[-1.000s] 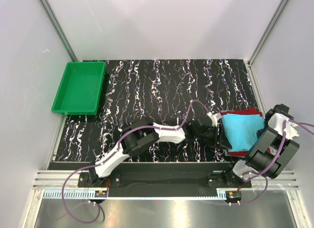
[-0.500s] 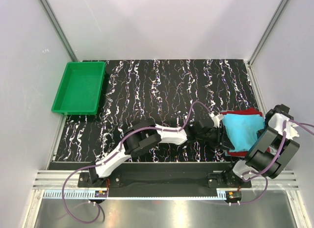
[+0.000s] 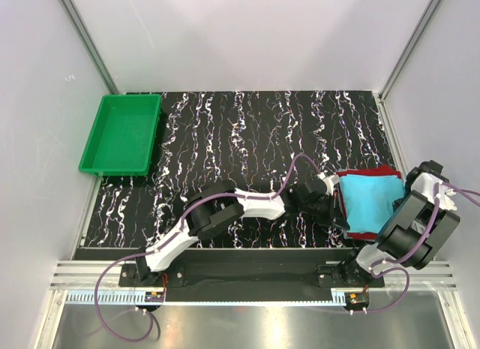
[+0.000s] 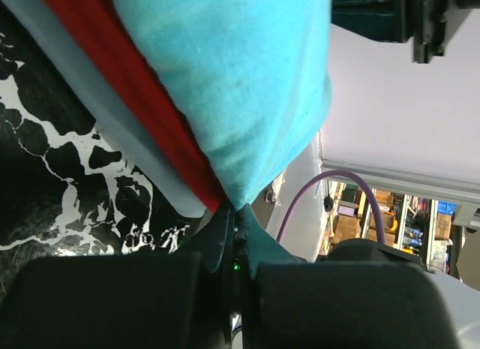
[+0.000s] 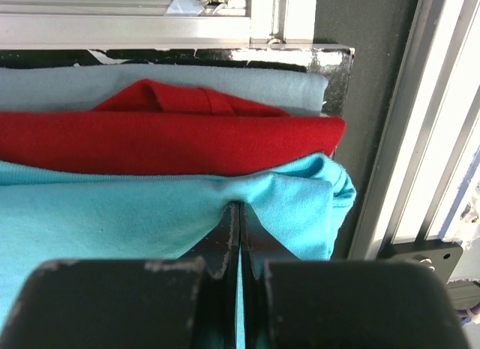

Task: Fold and stack the t-shirts
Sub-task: Reset both grippers

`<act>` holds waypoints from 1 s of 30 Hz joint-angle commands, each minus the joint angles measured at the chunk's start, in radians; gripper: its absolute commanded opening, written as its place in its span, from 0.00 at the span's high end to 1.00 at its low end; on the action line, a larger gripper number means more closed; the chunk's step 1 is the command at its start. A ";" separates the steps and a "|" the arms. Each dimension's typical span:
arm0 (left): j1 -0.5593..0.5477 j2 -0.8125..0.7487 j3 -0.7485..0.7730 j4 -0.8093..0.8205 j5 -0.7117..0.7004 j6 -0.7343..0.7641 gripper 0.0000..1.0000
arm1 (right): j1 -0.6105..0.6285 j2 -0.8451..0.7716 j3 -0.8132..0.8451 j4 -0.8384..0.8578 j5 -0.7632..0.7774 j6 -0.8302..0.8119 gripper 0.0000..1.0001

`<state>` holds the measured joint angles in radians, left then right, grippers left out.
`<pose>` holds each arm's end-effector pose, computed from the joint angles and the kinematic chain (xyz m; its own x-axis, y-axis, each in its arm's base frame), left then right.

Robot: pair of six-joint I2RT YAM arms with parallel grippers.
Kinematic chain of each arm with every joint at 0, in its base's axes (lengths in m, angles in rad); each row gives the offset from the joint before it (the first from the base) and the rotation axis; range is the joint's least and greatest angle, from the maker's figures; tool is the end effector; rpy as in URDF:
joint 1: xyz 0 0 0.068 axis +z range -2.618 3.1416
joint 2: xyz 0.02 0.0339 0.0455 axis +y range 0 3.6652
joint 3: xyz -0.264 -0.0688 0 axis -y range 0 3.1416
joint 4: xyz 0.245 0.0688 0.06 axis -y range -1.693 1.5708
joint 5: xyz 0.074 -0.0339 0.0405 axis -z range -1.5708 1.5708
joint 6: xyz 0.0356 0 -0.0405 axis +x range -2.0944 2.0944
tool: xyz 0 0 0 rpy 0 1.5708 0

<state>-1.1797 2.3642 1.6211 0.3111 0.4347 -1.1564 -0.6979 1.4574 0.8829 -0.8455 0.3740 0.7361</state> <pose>0.1865 -0.4917 0.1326 -0.9653 0.1630 -0.2042 0.2502 0.3512 -0.9023 0.1790 -0.1671 0.1871 -0.1315 0.9260 -0.3538 0.9831 0.0759 -0.1668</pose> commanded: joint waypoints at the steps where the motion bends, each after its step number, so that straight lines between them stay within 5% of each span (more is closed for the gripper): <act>1: 0.005 -0.030 -0.007 -0.004 0.007 0.006 1.00 | -0.015 0.015 0.010 0.052 0.040 -0.007 1.00; 7: -0.003 0.012 0.028 -0.052 0.059 0.009 1.00 | -0.018 0.031 0.019 0.062 0.065 -0.055 1.00; 12: 0.000 -0.055 0.013 -0.093 0.081 0.087 0.75 | -0.018 -0.021 0.114 -0.019 0.048 -0.095 0.93; 18: 0.034 -0.219 -0.068 -0.204 0.104 0.294 0.61 | -0.012 -0.064 0.283 -0.171 0.010 -0.089 0.82; 26: 0.132 -0.634 -0.340 -0.279 0.165 0.491 0.59 | 0.211 -0.187 0.346 -0.164 -0.243 -0.145 0.79; 30: 0.219 -0.899 -0.512 -0.348 0.171 0.581 0.55 | 0.403 -0.224 0.378 -0.081 -0.600 -0.133 0.78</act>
<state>-1.0069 1.6371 1.1954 0.0154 0.5678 -0.6960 -0.3916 1.2835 1.2140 -0.9833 0.0914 0.6174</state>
